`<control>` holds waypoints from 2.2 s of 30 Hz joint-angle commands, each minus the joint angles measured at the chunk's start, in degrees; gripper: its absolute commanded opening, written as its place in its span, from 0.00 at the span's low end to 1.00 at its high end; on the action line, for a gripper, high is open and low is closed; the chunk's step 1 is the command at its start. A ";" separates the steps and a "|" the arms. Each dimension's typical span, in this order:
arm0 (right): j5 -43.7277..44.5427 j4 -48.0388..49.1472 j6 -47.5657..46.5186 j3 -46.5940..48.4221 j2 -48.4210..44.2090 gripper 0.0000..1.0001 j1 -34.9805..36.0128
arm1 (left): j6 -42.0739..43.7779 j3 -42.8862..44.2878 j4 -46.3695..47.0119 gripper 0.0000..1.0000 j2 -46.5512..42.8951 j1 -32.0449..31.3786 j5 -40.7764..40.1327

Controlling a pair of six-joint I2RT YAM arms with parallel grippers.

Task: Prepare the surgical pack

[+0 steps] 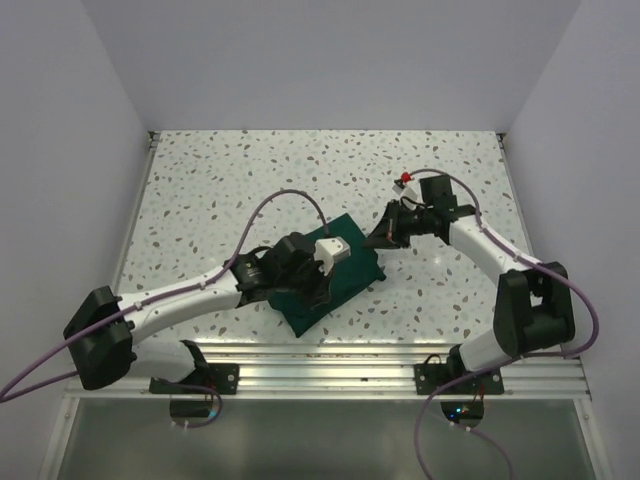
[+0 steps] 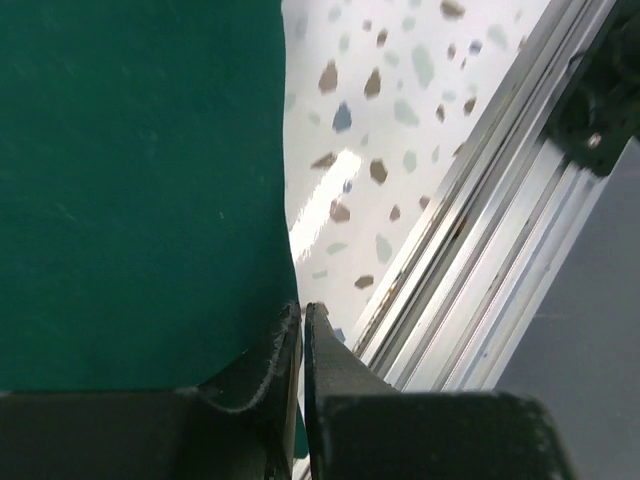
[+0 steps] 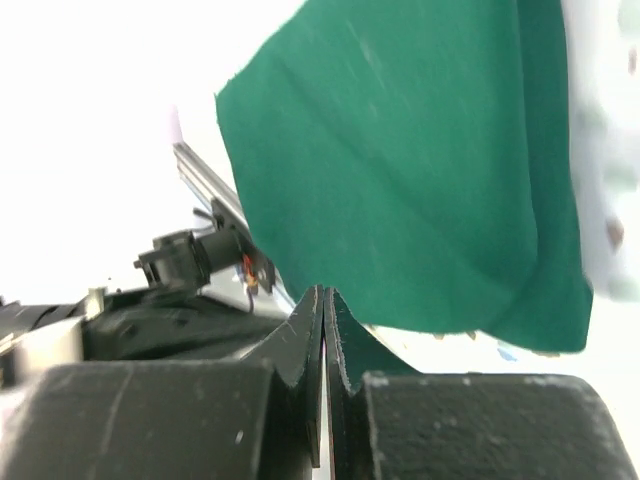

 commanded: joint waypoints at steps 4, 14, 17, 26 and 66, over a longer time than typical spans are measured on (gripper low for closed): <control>-1.74 5.86 2.04 1.48 7.34 0.01 -0.10 | -0.41 2.73 1.46 0.07 2.76 1.63 1.48; -0.08 5.17 -2.36 -12.68 4.71 0.00 -0.45 | -0.24 -6.93 6.66 0.04 8.83 2.33 1.22; 0.62 3.06 -2.45 -10.49 2.87 0.00 -0.54 | -0.24 -8.35 5.43 0.04 6.20 3.83 -0.19; -0.25 -0.65 0.27 -1.43 -0.39 0.00 5.07 | -3.57 3.86 -4.58 0.07 0.04 4.18 -2.91; -3.77 11.84 6.78 -4.67 8.48 0.00 16.25 | -9.64 0.09 -9.43 0.05 -9.54 17.01 -4.58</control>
